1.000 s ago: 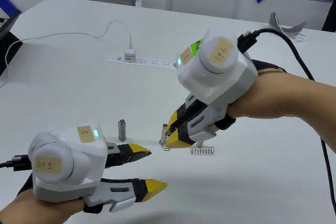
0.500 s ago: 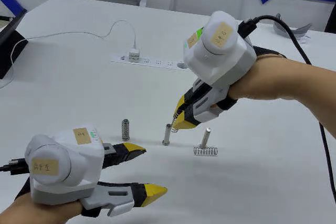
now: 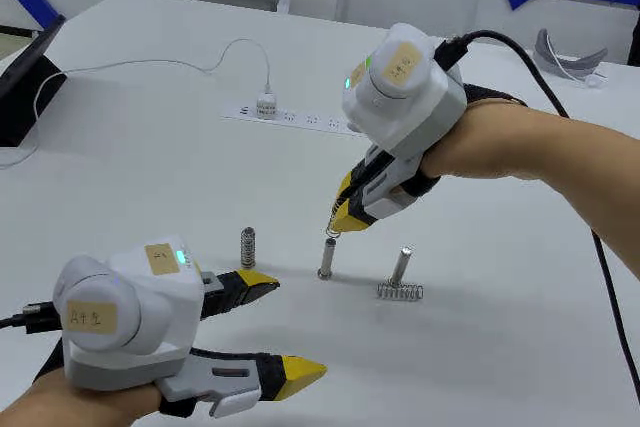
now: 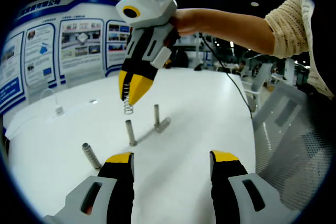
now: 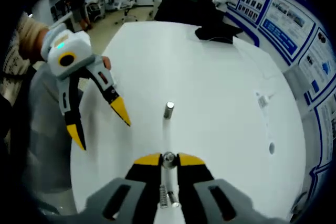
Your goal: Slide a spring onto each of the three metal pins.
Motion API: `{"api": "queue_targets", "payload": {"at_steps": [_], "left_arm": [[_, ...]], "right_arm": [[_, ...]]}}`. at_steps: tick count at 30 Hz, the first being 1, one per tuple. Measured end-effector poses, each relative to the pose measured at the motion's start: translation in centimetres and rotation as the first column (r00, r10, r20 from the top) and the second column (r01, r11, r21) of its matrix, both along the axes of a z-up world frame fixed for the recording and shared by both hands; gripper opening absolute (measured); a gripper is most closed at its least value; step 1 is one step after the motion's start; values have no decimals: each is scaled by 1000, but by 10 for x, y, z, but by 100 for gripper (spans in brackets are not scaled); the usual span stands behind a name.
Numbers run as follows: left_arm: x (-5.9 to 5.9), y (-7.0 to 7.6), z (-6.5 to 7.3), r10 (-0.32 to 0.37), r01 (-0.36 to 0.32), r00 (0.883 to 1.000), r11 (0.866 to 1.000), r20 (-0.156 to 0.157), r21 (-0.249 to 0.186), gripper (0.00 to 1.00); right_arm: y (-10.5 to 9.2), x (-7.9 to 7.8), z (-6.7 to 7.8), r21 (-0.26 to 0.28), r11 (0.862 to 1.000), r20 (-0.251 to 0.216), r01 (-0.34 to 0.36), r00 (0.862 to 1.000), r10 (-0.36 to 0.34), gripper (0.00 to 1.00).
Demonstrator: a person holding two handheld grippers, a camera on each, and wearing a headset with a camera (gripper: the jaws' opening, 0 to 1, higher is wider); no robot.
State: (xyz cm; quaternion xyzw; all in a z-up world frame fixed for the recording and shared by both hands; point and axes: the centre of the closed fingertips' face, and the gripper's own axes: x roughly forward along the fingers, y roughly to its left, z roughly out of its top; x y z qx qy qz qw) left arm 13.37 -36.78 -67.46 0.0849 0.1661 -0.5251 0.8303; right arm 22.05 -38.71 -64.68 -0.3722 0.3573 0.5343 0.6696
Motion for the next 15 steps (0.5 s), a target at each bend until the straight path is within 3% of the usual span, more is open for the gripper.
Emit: {"api": "queue_targets", "payload": {"at_steps": [4, 15], "left_arm": [[0, 1, -1, 4, -4, 1000, 1000, -4, -1, 60], [2, 5, -1, 15, -15, 1000, 1000, -9, -4, 60]], "right_arm": [[-1, 4, -8, -27, 1000, 1, 1, 1000, -1, 13], [0, 6, -16, -40, 999, -15, 3, 1000, -4, 13]]}}
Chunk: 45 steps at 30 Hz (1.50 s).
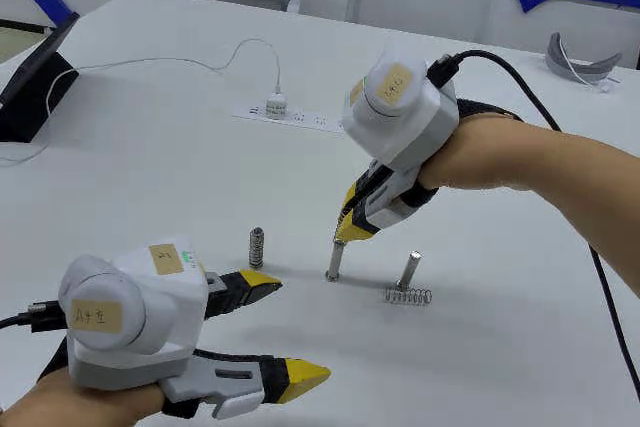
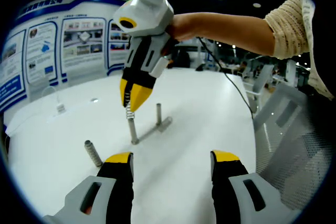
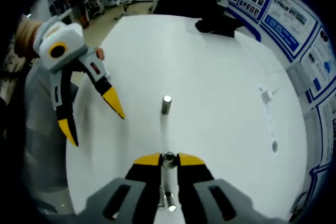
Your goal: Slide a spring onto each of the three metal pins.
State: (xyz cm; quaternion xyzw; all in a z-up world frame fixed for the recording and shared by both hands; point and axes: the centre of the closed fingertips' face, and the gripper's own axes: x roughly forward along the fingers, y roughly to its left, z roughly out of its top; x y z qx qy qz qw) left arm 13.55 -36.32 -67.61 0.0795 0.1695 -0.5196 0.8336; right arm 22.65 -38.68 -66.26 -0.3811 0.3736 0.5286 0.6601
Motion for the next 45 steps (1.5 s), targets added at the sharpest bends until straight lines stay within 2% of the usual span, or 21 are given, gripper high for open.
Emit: {"api": "queue_targets", "payload": {"at_steps": [10, 24, 33, 45], "left_arm": [[1, 3, -2, 6, -6, 1000, 1000, -6, 1, 59], [2, 3, -2, 9, -9, 1000, 1000, -10, 2, 58], [3, 4, -3, 14, -14, 1000, 1000, -12, 4, 58], [3, 5, -4, 16, -16, 1000, 1000, -14, 10, 58]], "right_arm": [[1, 3, -9, -13, 1000, -18, 6, 1000, -7, 13], [1, 4, -32, -63, 998, -38, 5, 999, -7, 13], [-2, 12, -46, -75, 997, -47, 24, 999, -27, 13], [-1, 19, -55, -75, 996, -55, 45, 997, -49, 13]]}}
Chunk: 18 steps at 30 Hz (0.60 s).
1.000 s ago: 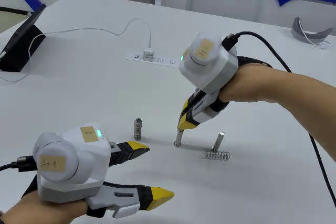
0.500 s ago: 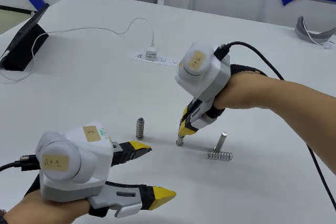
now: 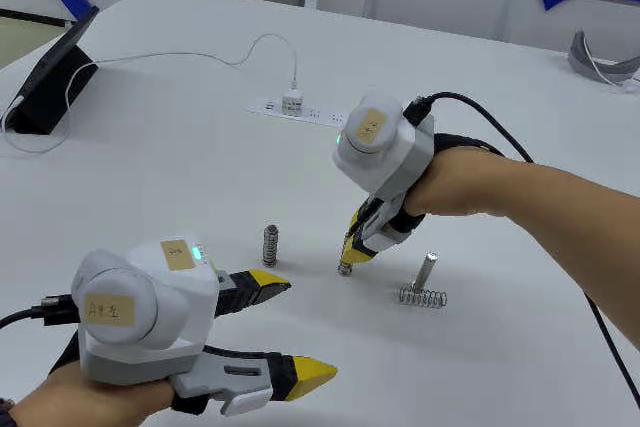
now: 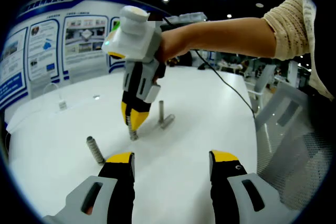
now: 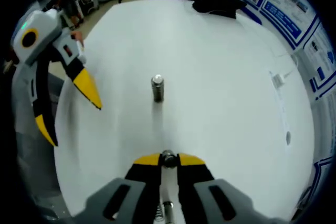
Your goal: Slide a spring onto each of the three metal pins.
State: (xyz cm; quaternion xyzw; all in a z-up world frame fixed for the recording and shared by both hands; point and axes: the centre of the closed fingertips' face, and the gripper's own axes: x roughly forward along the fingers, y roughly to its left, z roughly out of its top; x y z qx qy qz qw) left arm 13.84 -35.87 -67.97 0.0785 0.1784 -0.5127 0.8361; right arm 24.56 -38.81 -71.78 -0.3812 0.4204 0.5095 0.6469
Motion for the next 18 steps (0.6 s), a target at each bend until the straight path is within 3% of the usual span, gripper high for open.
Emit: {"api": "queue_targets", "payload": {"at_steps": [18], "left_arm": [[0, 2, 0, 8, -8, 1000, 1000, -1, 3, 58]], "right_arm": [[-2, -1, -12, -8, 1000, -15, 14, 1000, -14, 16]]}}
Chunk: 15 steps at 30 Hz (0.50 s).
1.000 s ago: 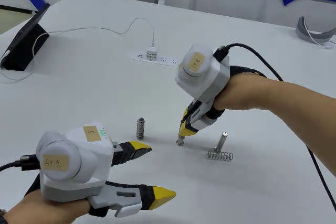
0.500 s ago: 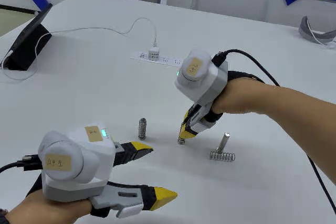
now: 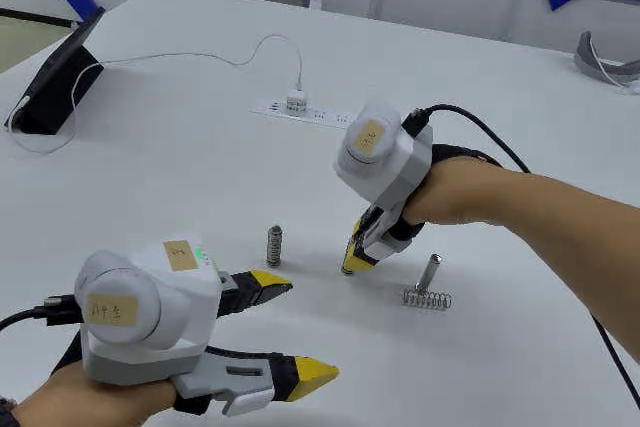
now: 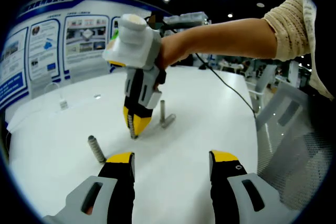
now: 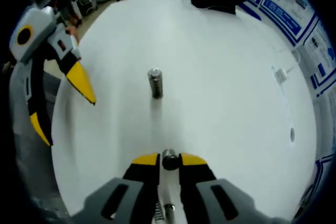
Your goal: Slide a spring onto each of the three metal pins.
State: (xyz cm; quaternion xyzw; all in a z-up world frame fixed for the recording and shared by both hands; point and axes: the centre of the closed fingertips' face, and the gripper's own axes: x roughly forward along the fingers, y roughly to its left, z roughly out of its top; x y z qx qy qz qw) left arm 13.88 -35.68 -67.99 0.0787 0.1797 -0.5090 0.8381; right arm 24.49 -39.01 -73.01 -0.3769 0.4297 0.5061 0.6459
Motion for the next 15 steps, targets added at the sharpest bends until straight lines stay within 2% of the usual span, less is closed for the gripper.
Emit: {"api": "queue_targets", "payload": {"at_steps": [5, 15], "left_arm": [[0, 0, 0, -1, 1, 1000, 1000, 1, 0, 58], [0, -1, 1, -2, 2, 1000, 1000, 3, 0, 58]], "right_arm": [[-4, -1, 0, 4, 1000, 0, 8, 1000, -8, 17], [-16, -4, 13, 22, 999, 22, 29, 999, -29, 18]]}}
